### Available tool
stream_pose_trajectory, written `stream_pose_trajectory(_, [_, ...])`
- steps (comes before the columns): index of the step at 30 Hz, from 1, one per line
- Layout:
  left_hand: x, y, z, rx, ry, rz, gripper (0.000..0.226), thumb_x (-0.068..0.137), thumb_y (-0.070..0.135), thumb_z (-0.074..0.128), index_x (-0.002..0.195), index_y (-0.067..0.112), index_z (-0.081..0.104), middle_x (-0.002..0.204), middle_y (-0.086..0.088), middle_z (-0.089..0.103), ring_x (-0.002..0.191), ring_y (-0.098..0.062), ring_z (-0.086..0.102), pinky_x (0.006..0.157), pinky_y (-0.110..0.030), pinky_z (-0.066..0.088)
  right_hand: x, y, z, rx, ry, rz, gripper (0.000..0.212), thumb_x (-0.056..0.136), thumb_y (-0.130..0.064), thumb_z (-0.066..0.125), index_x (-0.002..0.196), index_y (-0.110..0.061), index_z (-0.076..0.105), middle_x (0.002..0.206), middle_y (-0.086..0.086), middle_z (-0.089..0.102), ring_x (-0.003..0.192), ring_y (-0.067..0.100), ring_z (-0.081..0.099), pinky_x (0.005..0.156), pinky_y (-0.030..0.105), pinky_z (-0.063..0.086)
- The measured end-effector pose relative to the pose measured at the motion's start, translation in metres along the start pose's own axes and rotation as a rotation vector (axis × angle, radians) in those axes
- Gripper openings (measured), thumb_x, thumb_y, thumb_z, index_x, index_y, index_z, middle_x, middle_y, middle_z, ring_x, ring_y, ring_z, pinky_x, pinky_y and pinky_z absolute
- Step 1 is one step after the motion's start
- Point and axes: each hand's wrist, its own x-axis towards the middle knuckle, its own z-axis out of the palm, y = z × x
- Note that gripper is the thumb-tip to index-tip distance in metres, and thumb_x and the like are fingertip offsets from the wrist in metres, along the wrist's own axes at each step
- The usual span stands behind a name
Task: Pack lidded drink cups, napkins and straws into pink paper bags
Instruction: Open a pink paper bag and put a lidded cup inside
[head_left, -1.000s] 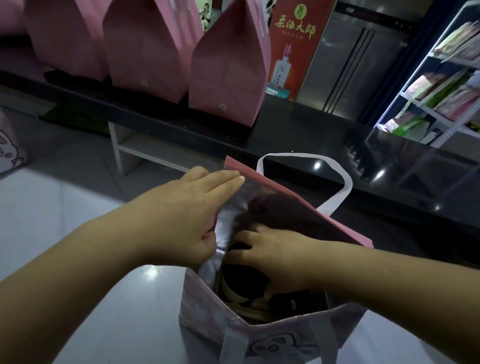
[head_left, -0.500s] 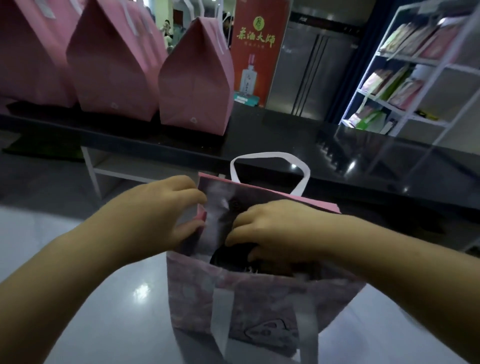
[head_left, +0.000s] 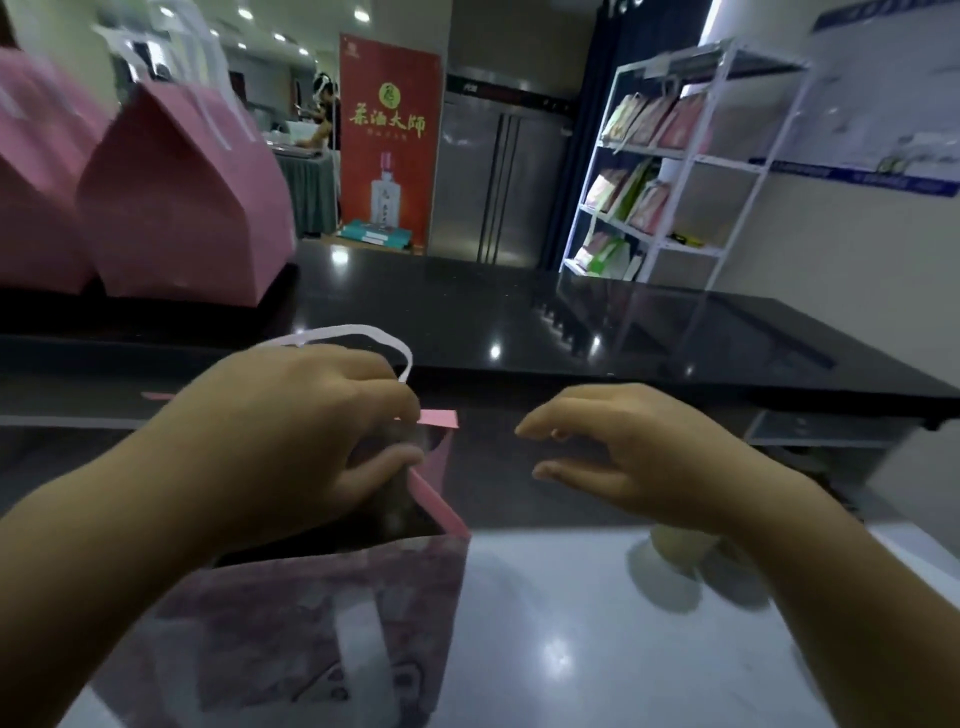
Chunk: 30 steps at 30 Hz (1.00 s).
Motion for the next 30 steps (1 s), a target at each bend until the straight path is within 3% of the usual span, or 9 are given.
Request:
stream_pose_trajectory(3, [0.030, 0.040, 0.019, -0.028, -0.036, 0.041, 0.034, 0.079, 0.052, 0.046, 0.089, 0.027, 0.068, 0.081, 0.009, 0.065, 0.065, -0.012, 0.061, 0.047, -0.034, 0.053, -0.036, 0.041, 0.013, -0.021, -0.115, 0.109, 0.037, 0.088, -0.046, 0.057, 0.123, -0.036, 0.053, 0.117, -0.017, 0.058, 0.103, 0.002, 0.054, 0.088, 0.026, 0.049])
stream_pose_trajectory(8, [0.076, 0.095, 0.082, -0.008, -0.066, 0.039, 0.045, 0.082, 0.062, 0.031, 0.109, 0.033, 0.052, 0.103, 0.013, 0.057, 0.091, -0.011, 0.056, 0.071, -0.031, 0.048, -0.087, 0.117, 0.036, -0.135, -0.335, 0.268, 0.042, 0.088, -0.050, 0.054, 0.127, -0.038, 0.044, 0.122, -0.015, 0.053, 0.106, 0.010, 0.053, 0.077, 0.025, 0.042])
stream_pose_trajectory(12, [0.104, 0.122, 0.127, 0.016, -0.172, -0.026, 0.036, 0.086, 0.060, 0.038, 0.105, 0.032, 0.050, 0.103, 0.010, 0.054, 0.090, -0.014, 0.055, 0.064, -0.028, 0.038, -0.110, 0.173, 0.047, -0.218, -0.418, 0.383, 0.039, 0.086, -0.043, 0.057, 0.122, -0.033, 0.045, 0.114, -0.008, 0.053, 0.093, 0.015, 0.051, 0.069, 0.029, 0.044])
stream_pose_trajectory(17, [0.118, 0.137, 0.159, 0.029, -0.277, -0.126, 0.036, 0.087, 0.056, 0.041, 0.108, 0.029, 0.052, 0.103, 0.008, 0.055, 0.091, -0.016, 0.056, 0.068, -0.029, 0.042, -0.112, 0.226, 0.062, -0.188, -0.397, 0.450, 0.071, 0.073, -0.048, 0.070, 0.132, -0.030, 0.035, 0.119, -0.001, 0.045, 0.109, 0.023, 0.043, 0.080, 0.034, 0.045])
stream_pose_trajectory(22, [0.119, 0.147, 0.176, 0.020, -0.340, -0.171, 0.036, 0.088, 0.055, 0.042, 0.112, 0.030, 0.052, 0.109, 0.009, 0.055, 0.098, -0.016, 0.055, 0.072, -0.029, 0.041, -0.098, 0.246, 0.085, -0.027, -0.447, 0.439, 0.097, 0.071, -0.047, 0.072, 0.146, -0.034, 0.011, 0.147, -0.001, 0.021, 0.133, 0.027, 0.022, 0.099, 0.042, 0.040])
stream_pose_trajectory(26, [0.118, 0.149, 0.181, -0.009, -0.375, -0.212, 0.037, 0.088, 0.054, 0.043, 0.117, 0.032, 0.051, 0.117, 0.012, 0.055, 0.102, -0.012, 0.055, 0.077, -0.027, 0.043, -0.089, 0.254, 0.103, 0.011, -0.539, 0.485, 0.086, 0.079, -0.041, 0.067, 0.146, -0.035, 0.014, 0.146, 0.005, 0.026, 0.128, 0.033, 0.034, 0.097, 0.043, 0.044])
stream_pose_trajectory(30, [0.113, 0.149, 0.182, -0.009, -0.394, -0.223, 0.037, 0.089, 0.053, 0.042, 0.119, 0.033, 0.051, 0.119, 0.013, 0.054, 0.104, -0.012, 0.054, 0.079, -0.027, 0.043, -0.089, 0.251, 0.107, -0.040, -0.467, 0.458, 0.077, 0.078, -0.045, 0.064, 0.143, -0.037, 0.023, 0.132, 0.005, 0.036, 0.115, 0.031, 0.041, 0.085, 0.038, 0.047])
